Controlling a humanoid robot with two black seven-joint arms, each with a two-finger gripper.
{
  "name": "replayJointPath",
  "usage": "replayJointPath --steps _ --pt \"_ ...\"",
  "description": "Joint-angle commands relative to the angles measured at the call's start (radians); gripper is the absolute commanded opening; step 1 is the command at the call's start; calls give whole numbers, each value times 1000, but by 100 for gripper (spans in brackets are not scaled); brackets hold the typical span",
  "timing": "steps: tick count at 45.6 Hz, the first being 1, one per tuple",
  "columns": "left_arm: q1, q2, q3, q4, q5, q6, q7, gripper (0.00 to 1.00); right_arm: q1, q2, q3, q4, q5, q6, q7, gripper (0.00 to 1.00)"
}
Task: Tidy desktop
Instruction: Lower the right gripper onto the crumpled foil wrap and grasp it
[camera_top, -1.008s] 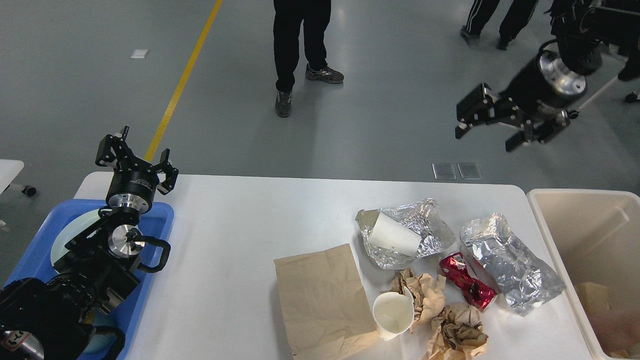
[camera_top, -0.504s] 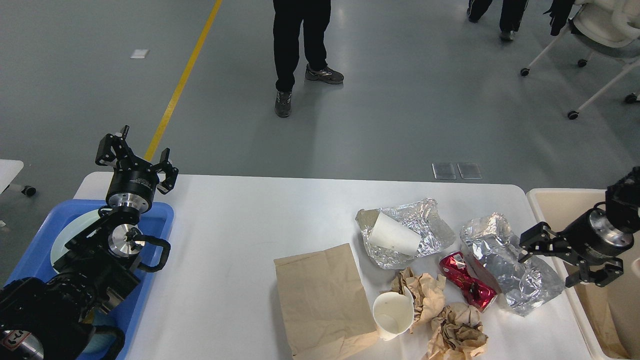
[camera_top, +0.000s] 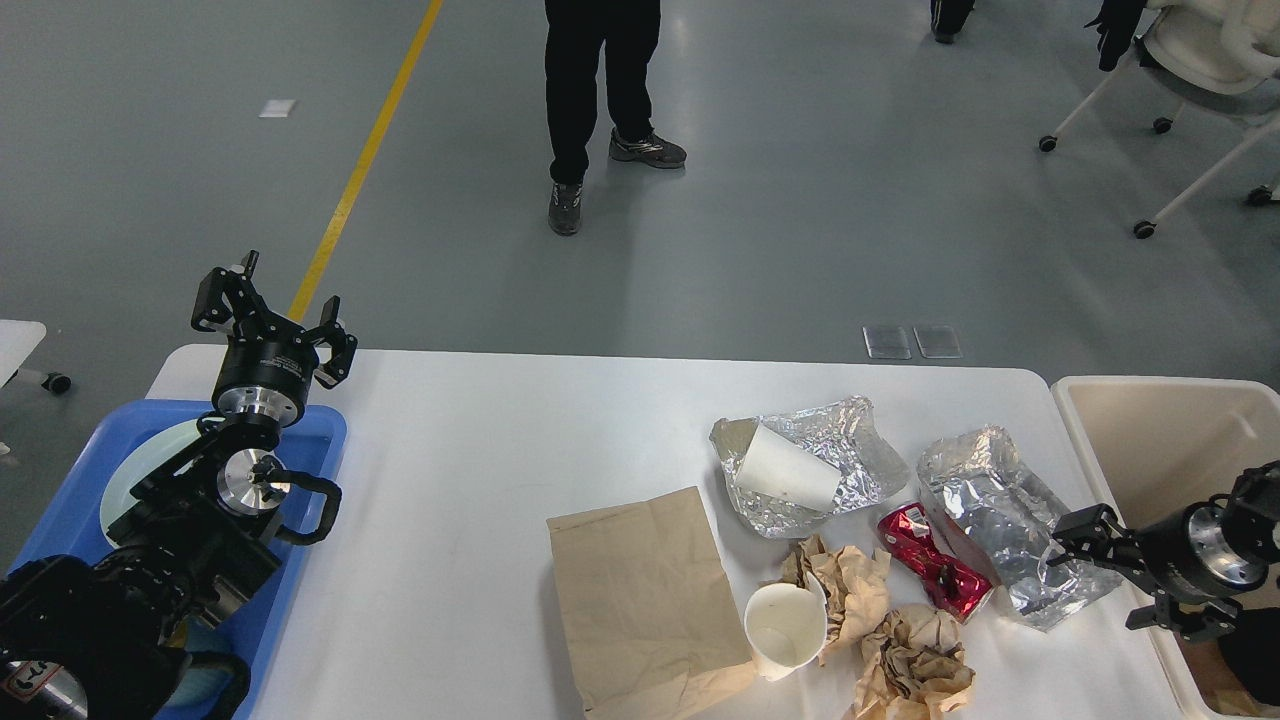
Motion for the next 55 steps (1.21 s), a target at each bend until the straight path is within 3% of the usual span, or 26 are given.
replayJointPath --steps 1,11,14,15,16,19,25,55 --pt "1 0 0 0 1 0 0 96 -59 9 49 -26 3 -58 0 100" --pt "1 0 0 0 1 0 0 96 -73 10 89 -27 3 -116 0 100" --pt "0 0 0 0 1 0 0 96 -73 10 98 -27 3 -134 0 92" --pt "0 0 0 0 1 0 0 96 -74 10 98 -26 3 -139 0 86" --pt "0 0 0 0 1 0 0 96 -76 10 98 -24 3 -139 -1 59" --pt "1 0 0 0 1 0 0 96 -77 10 93 -20 3 -139 -5 28" --pt "0 0 0 0 1 0 0 96 -76 10 99 -20 4 -139 -6 0" --pt "1 0 0 0 1 0 0 96 42 -29 118 -14 111 -125 -6 0"
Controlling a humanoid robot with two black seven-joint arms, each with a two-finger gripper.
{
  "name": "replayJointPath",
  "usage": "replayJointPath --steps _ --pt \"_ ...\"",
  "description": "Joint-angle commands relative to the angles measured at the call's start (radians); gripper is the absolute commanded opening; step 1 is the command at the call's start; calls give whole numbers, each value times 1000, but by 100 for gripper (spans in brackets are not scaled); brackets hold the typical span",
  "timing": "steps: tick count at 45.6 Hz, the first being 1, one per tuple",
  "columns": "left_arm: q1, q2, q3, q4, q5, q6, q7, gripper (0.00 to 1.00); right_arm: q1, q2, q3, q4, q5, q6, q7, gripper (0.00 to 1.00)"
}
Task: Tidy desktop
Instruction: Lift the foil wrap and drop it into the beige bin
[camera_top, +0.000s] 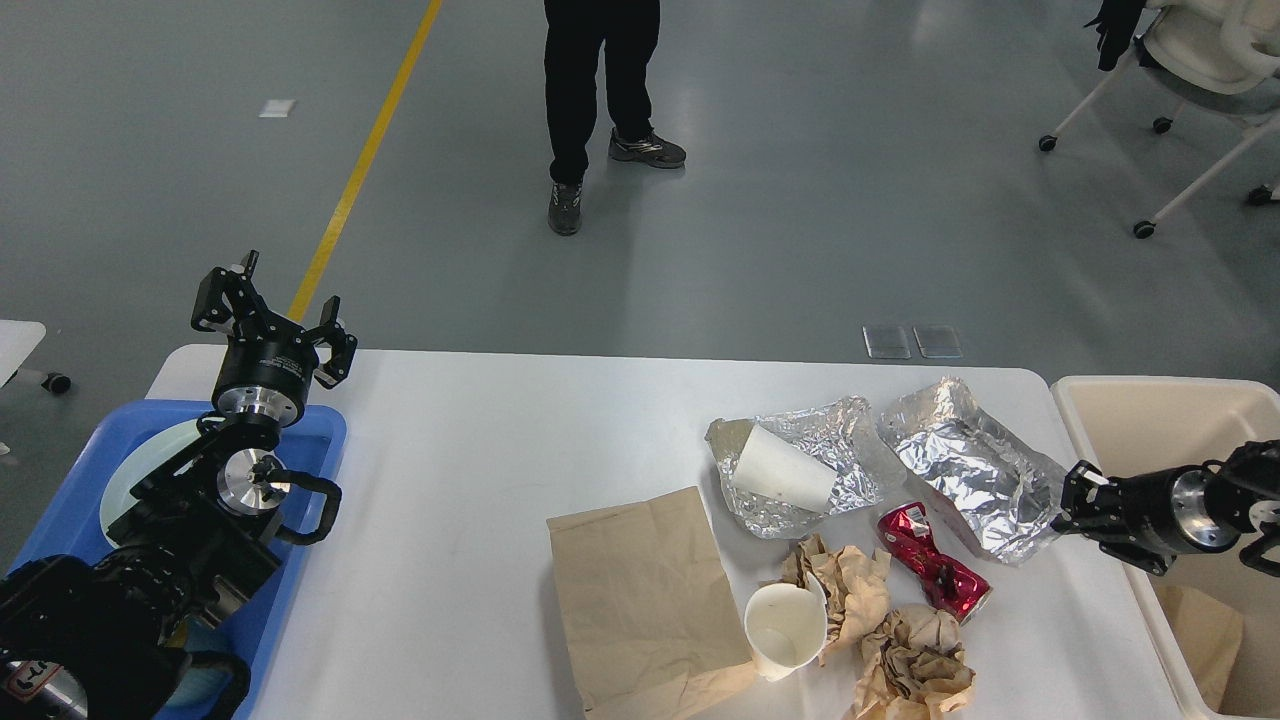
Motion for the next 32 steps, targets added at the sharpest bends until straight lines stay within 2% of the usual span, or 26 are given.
replayJointPath --steps 1,9,22,32 --pt "1 0 0 0 -1 0 0 96 75 -45 1 9 0 7 0 0" --pt "1 0 0 0 0 0 0 96 193 -109 -5 11 -7 85 0 0" --pt "1 0 0 0 0 0 0 96 503 -194 -19 9 -38 370 0 0" --pt "1 0 0 0 0 0 0 96 755 -224 -19 9 -102 416 0 0"
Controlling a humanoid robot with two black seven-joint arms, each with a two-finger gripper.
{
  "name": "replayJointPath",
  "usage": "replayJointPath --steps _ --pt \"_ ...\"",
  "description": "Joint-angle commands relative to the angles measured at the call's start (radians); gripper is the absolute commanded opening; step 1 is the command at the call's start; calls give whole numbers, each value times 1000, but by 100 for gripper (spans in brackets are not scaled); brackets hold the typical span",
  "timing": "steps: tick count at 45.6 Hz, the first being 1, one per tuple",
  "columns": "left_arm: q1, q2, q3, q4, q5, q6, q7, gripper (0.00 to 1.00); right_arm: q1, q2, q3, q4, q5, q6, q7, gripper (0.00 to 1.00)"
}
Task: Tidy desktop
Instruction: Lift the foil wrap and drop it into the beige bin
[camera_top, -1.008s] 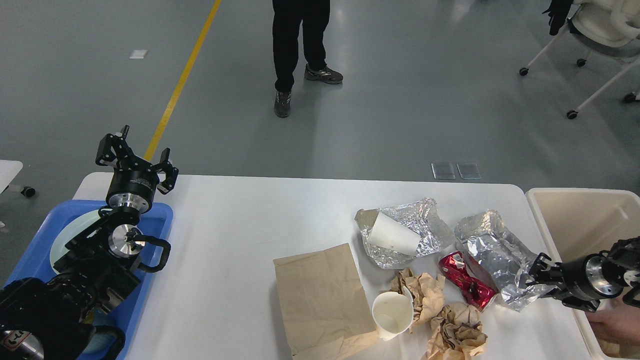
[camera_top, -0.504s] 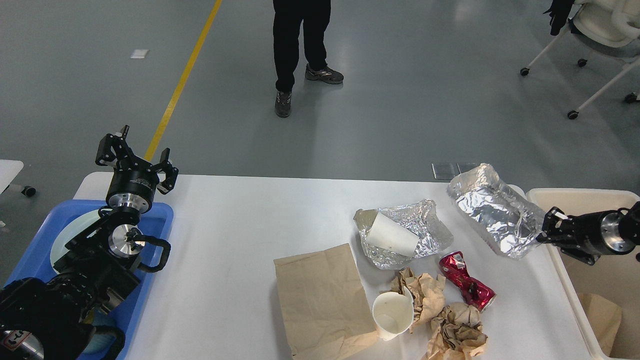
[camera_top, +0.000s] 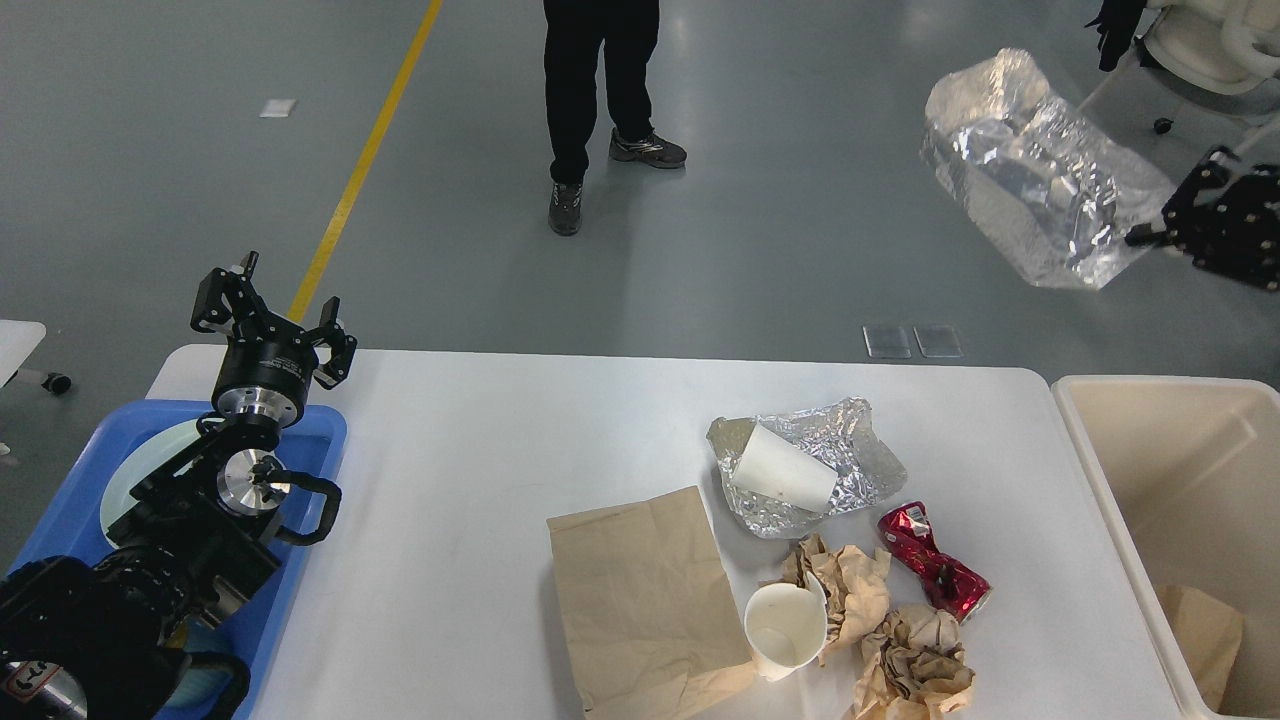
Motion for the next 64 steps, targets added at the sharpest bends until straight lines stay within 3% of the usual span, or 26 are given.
replayJointPath --steps 1,13,26,32,46,47,51,53,64 --pt "1 0 0 0 0 0 0 96 130 -20 0 0 -23 10 0 0" --pt "1 0 0 0 0 0 0 96 101 -46 -13 -20 -29 -27 0 0" --pt "-1 0 0 0 0 0 0 96 -349 -84 34 -254 -6 -313 2 0" --pt "1 0 0 0 0 0 0 96 -547 -86 115 -258 -3 -472 2 0" --pt "-1 0 0 0 0 0 0 96 -888 -40 200 -271 -3 -639 0 0" --pt "1 0 0 0 0 0 0 96 -900 -34 200 -273 -3 -650 1 6" --pt "-1 0 0 0 0 0 0 96 -931 -22 200 -275 -3 -696 2 80" --pt "-1 0 0 0 0 0 0 96 -934 -11 201 -273 -3 -716 2 100" --pt "-1 0 0 0 -1 0 0 96 -936 34 194 -264 -4 -714 3 100"
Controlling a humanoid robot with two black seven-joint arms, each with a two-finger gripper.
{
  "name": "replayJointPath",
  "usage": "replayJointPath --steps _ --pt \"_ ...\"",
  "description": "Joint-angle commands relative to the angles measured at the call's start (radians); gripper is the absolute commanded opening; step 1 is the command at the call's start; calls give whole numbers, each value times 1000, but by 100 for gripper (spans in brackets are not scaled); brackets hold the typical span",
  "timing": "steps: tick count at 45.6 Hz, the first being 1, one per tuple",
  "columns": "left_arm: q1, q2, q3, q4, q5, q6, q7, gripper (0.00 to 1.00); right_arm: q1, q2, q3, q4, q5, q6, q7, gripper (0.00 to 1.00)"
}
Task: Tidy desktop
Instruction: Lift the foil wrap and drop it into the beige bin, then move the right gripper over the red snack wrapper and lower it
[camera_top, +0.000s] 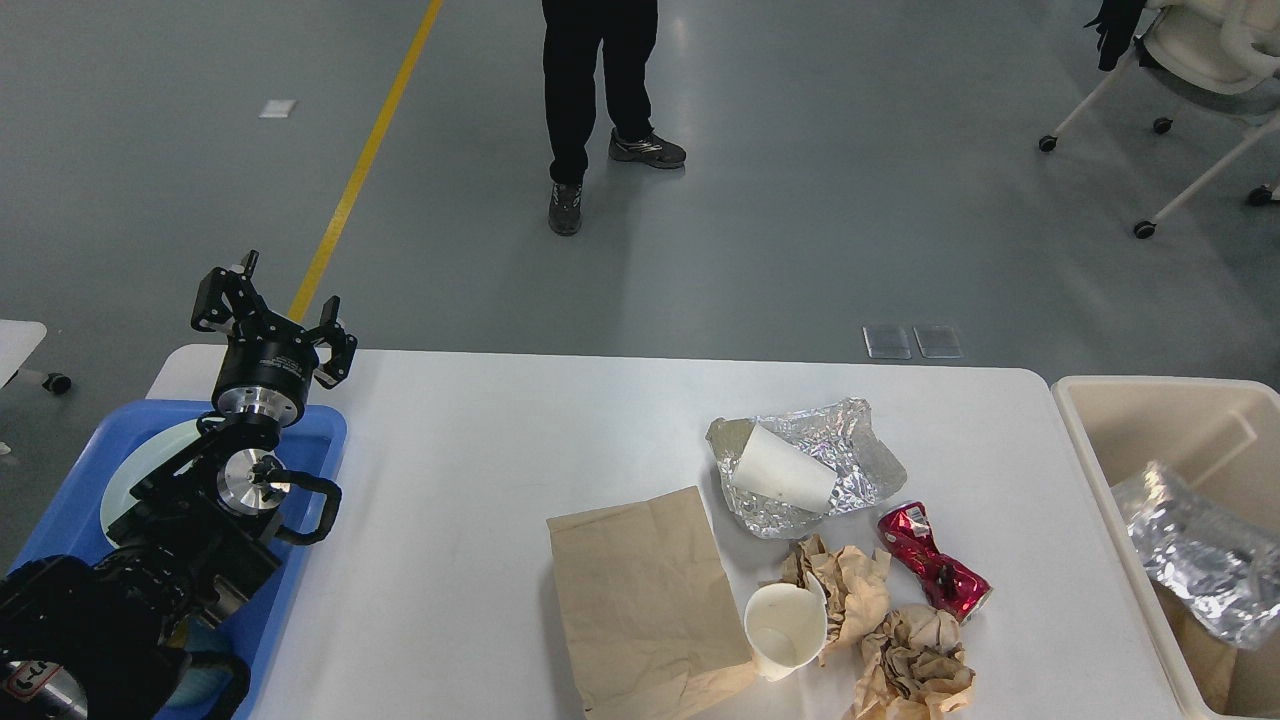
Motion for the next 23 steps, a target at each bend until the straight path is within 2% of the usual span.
replayJointPath --steps 1,9,17,23 --pt "1 2 0 0 0 0 0 96 13 32 -4 8 -2 1 1 100" --pt "0 0 0 0 0 0 0 96 189 104 -50 16 -35 5 1 100" --pt "0 0 0 0 0 0 0 96 439 297 -325 20 -126 53 0 100" --pt "1 0 0 0 0 0 0 96 577 426 -466 57 -127 151 0 100"
